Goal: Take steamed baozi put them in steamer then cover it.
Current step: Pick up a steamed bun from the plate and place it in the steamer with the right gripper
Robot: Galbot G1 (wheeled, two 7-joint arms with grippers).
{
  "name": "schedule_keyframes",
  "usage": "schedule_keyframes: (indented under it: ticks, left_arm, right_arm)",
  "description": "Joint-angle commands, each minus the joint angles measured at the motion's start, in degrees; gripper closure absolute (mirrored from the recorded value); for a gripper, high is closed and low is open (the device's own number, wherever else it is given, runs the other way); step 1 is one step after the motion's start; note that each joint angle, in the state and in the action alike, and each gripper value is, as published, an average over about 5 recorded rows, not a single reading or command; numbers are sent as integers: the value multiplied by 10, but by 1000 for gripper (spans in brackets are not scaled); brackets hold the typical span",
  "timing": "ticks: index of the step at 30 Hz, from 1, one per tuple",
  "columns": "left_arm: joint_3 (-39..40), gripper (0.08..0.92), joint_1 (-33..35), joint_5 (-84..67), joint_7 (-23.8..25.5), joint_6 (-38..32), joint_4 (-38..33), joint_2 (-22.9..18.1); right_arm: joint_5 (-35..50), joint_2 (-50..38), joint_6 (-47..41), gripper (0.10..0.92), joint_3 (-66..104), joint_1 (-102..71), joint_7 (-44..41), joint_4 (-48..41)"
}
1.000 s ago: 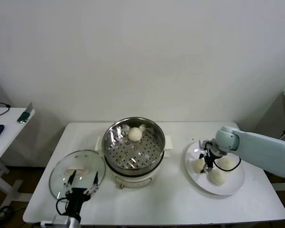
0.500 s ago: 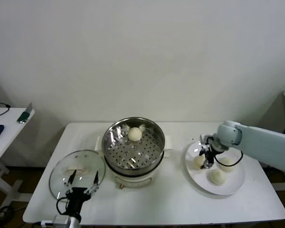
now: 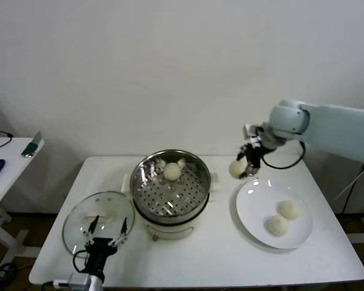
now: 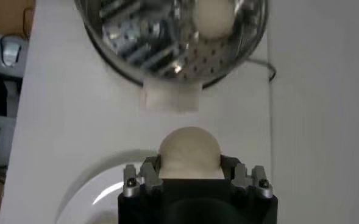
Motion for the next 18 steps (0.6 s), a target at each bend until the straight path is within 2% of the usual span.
schedule_keyframes:
  ticks: [1, 8, 18]
  left_arm:
    - [0, 177, 2, -2, -1, -1, -1, 0]
    - [-3, 177, 6, 3, -3, -2, -9, -7]
    - [-12, 177, 8, 1, -4, -1, -18, -10]
  right_arm:
    - [122, 112, -41, 372, 35, 50, 39, 27]
    - [114, 241, -59, 372, 66, -36, 72, -37]
    - [65, 329, -62, 372, 65, -118, 83, -136]
